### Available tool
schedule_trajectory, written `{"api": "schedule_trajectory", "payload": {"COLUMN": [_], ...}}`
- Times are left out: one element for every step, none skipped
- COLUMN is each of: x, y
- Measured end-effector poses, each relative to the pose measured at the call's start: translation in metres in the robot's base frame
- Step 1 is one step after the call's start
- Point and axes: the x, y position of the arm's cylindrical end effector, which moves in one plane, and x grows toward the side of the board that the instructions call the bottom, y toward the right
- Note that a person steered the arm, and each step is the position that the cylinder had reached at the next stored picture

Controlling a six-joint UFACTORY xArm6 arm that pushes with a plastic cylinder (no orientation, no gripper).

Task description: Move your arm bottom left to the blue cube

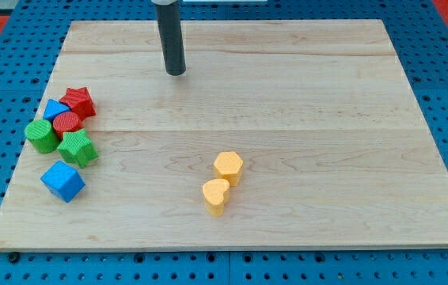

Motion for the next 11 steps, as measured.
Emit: {"api": "schedule_trajectory", "payload": {"x": [0.000,0.019,0.058,0.086,0.134,0.204,0.251,0.274,0.270,0.238,0.199], "y": [0.000,0.000,0.003,-0.021,-0.017,-0.025,-0.043,-0.056,-0.118,-0.191,-0.223]}}
